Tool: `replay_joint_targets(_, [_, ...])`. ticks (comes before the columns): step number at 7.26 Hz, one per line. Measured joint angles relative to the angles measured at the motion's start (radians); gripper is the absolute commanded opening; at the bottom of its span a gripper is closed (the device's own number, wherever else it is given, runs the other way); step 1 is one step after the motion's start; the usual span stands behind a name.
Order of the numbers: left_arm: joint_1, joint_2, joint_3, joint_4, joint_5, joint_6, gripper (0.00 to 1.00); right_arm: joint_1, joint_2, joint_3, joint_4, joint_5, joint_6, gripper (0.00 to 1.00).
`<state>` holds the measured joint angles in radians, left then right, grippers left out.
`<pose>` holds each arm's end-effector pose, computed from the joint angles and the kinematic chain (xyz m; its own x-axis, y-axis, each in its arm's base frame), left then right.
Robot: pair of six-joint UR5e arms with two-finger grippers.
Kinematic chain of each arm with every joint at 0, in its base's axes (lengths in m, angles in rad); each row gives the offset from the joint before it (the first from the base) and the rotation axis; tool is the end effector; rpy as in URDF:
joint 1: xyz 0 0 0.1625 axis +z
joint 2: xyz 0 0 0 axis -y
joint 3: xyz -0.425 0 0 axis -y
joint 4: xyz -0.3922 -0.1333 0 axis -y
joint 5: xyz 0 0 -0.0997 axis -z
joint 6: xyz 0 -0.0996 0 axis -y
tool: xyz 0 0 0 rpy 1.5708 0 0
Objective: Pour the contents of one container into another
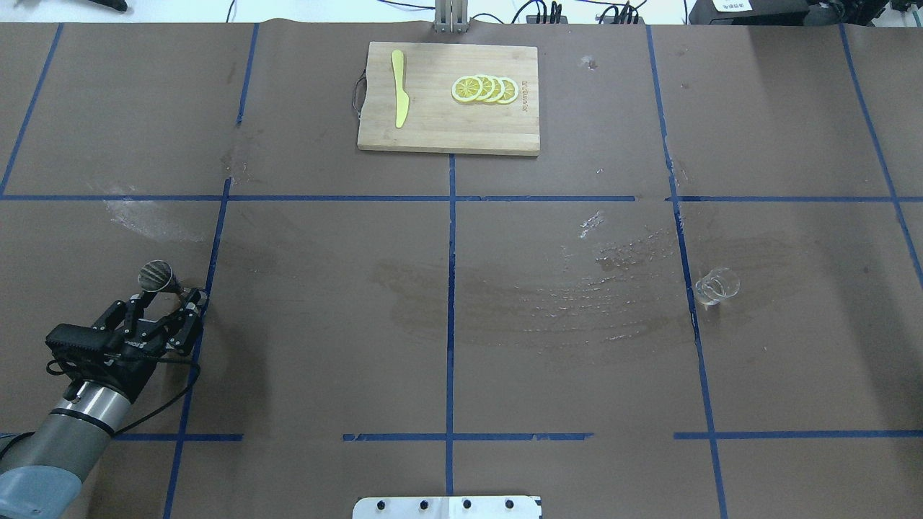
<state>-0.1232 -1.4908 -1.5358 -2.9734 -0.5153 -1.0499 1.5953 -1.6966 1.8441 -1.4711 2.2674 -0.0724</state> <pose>0.4003 -0.2712 0.5491 0.6833 0.1625 -0.7118 0.6337 0.3522 0.6887 0.0804 -0.4481 0.5762 0.7703 -0.2079 0.6028 0.0320 0.9568 0.2890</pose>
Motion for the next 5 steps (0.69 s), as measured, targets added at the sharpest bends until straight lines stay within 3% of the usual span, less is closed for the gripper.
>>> replay_joint_targets(3, [-0.002, -0.002, 0.001, -0.003, -0.002, 0.001, 0.46, 0.000, 0.001, 0.000, 0.000, 0.000, -0.001, 1.00])
replay_joint_targets(5, [-0.003, -0.003, 0.000, -0.005, -0.002, 0.001, 0.44, 0.000, 0.001, 0.000, 0.001, 0.000, -0.001, 1.00])
